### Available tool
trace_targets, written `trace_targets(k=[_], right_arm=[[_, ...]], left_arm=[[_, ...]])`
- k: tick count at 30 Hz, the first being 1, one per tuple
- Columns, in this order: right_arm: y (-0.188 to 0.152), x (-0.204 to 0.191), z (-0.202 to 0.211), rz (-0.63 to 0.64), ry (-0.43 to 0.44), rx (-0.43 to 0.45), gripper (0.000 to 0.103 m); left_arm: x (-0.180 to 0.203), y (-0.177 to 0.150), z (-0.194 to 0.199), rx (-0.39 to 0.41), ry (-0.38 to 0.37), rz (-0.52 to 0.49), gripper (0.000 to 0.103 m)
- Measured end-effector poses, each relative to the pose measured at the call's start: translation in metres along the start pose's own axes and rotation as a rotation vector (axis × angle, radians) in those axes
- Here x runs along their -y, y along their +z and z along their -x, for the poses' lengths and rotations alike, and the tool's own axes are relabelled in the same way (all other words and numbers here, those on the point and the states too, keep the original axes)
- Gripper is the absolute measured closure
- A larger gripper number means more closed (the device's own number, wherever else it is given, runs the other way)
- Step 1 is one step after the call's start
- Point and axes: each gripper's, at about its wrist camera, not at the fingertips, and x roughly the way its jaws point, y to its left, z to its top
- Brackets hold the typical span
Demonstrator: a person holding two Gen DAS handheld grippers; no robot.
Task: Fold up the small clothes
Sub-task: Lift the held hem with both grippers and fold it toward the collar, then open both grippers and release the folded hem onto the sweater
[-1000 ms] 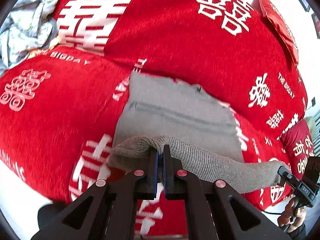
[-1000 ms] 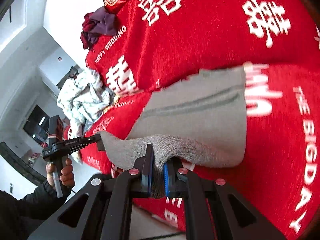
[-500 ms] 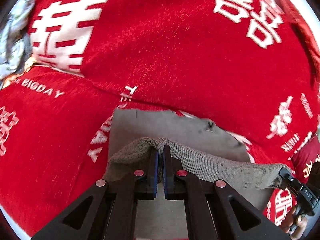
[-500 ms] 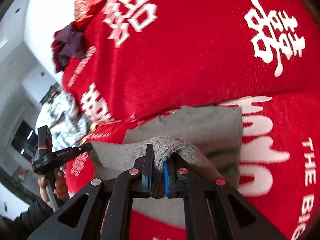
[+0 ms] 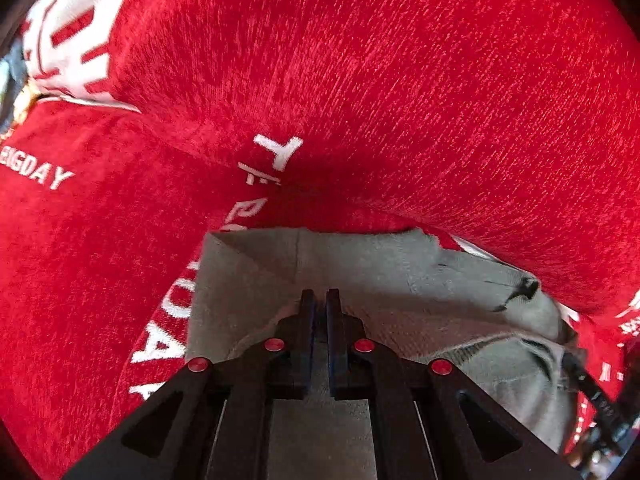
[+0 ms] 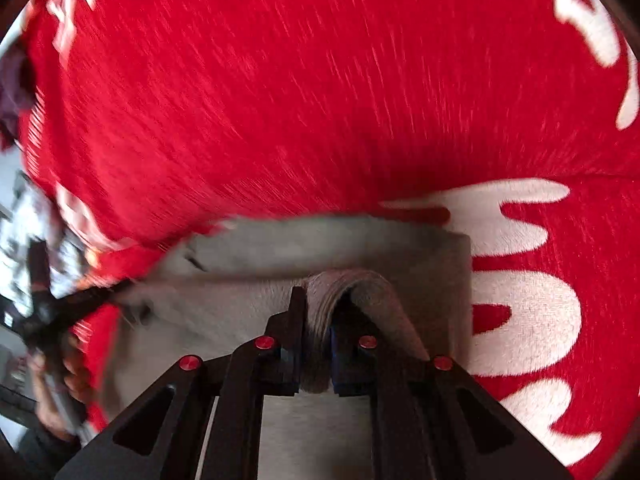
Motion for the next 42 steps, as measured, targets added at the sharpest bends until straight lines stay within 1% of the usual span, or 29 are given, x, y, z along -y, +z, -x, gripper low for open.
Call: trace_targets(k=[2, 3, 4, 5, 6, 8, 9, 11, 13, 15, 17, 18, 19, 20, 21, 22, 24, 25, 26, 27, 28, 29, 31, 33, 35, 37, 39, 41, 42], right_arm=[[-0.006, -0.001, 0.012, 0.006, -0.01, 0.046, 0.084], [-0.009, -0.002, 0.021, 0.012, -0.036, 0.083, 0.069], [-0.014, -0.003, 0.036, 0.023, -0.066, 0.135, 0.05], [-0.017, -0.003, 0.046, 0.027, -0.079, 0.171, 0.039], [-0.021, -0.003, 0.058, 0.028, -0.086, 0.213, 0.025], [-0.028, -0.001, 0.083, 0.032, -0.058, 0.292, 0.024], [-0.03, 0.0, 0.088, 0.036, -0.04, 0.303, 0.024], [-0.031, -0.007, 0.089, 0.083, -0.022, 0.272, 0.024], [-0.03, -0.019, 0.076, 0.136, -0.019, 0.219, 0.024], [-0.028, -0.03, 0.056, 0.17, -0.001, 0.14, 0.024], [-0.027, -0.032, 0.033, 0.168, 0.007, 0.068, 0.024], [-0.027, -0.029, 0.024, 0.162, -0.034, 0.044, 0.024], [-0.027, -0.021, 0.015, 0.14, -0.118, 0.011, 0.031], [-0.027, -0.011, 0.011, 0.106, -0.128, 0.003, 0.036], [-0.027, -0.006, 0.018, 0.076, -0.1, 0.042, 0.038], [-0.027, -0.006, 0.025, 0.051, -0.104, 0.043, 0.039], [-0.033, -0.019, 0.04, 0.093, -0.156, 0.068, 0.036], [-0.042, -0.035, 0.053, 0.173, -0.172, 0.097, 0.035], [-0.049, -0.045, 0.06, 0.22, -0.16, 0.104, 0.034], [-0.061, -0.058, 0.068, 0.269, -0.135, 0.108, 0.028], [-0.076, -0.071, 0.075, 0.31, -0.104, 0.109, 0.023], [-0.086, -0.077, 0.076, 0.334, -0.091, 0.106, 0.023], [-0.102, -0.087, 0.068, 0.364, -0.113, 0.073, 0.023], [-0.112, -0.082, 0.057, 0.328, -0.165, 0.035, 0.023], [-0.12, -0.074, 0.064, 0.255, -0.163, 0.055, 0.023], [-0.127, -0.069, 0.076, 0.209, -0.164, 0.071, 0.023], [-0.142, -0.07, 0.089, 0.222, -0.184, 0.077, 0.023], [-0.156, -0.073, 0.101, 0.242, -0.217, 0.076, 0.023], [-0.166, -0.072, 0.103, 0.244, -0.239, 0.051, 0.023]], left_arm=[[-0.007, 0.0, 0.014, 0.015, -0.039, 0.007, 0.098], [-0.012, -0.001, 0.023, 0.034, -0.044, 0.02, 0.098], [-0.018, -0.005, 0.034, 0.059, -0.047, 0.039, 0.098], [-0.022, -0.011, 0.044, 0.072, -0.064, 0.042, 0.098], [-0.024, -0.015, 0.048, 0.074, -0.07, 0.037, 0.098], [-0.022, -0.032, 0.058, 0.079, -0.08, -0.001, 0.098], [-0.018, -0.04, 0.06, 0.073, -0.091, -0.032, 0.098], [-0.002, -0.054, 0.057, 0.048, -0.107, -0.115, 0.098], [0.021, -0.062, 0.046, 0.024, -0.09, -0.206, 0.097], [0.032, -0.058, 0.031, 0.008, -0.067, -0.24, 0.097], [0.027, -0.052, 0.006, -0.013, 0.052, -0.236, 0.097], [0.015, -0.048, -0.001, 0.005, 0.045, -0.2, 0.098], [0.006, -0.044, 0.001, 0.018, 0.013, -0.163, 0.098], [0.002, -0.043, 0.003, 0.004, 0.009, -0.14, 0.098], [-0.004, -0.041, 0.006, -0.017, -0.002, -0.115, 0.098], [-0.008, -0.04, 0.013, -0.022, 0.001, -0.101, 0.098], [-0.01, -0.045, 0.032, 0.02, 0.064, -0.137, 0.098], [-0.011, -0.055, 0.047, 0.054, 0.086, -0.178, 0.098], [-0.012, -0.062, 0.053, 0.07, 0.084, -0.19, 0.097], [-0.014, -0.072, 0.059, 0.086, 0.072, -0.202, 0.097], [-0.013, -0.086, 0.062, 0.088, 0.059, -0.225, 0.097], [-0.009, -0.094, 0.059, 0.077, 0.074, -0.248, 0.097], [0.005, -0.108, 0.051, 0.059, 0.129, -0.266, 0.097], [0.024, -0.124, 0.058, 0.112, 0.156, -0.274, 0.097], [0.044, -0.144, 0.068, 0.151, 0.138, -0.296, 0.097], [0.058, -0.169, 0.074, 0.167, 0.158, -0.299, 0.097], [0.068, -0.198, 0.079, 0.183, 0.143, -0.311, 0.097], [0.075, -0.224, 0.079, 0.151, 0.17, -0.334, 0.097], [0.079, -0.243, 0.084, 0.208, 0.213, -0.353, 0.097]])
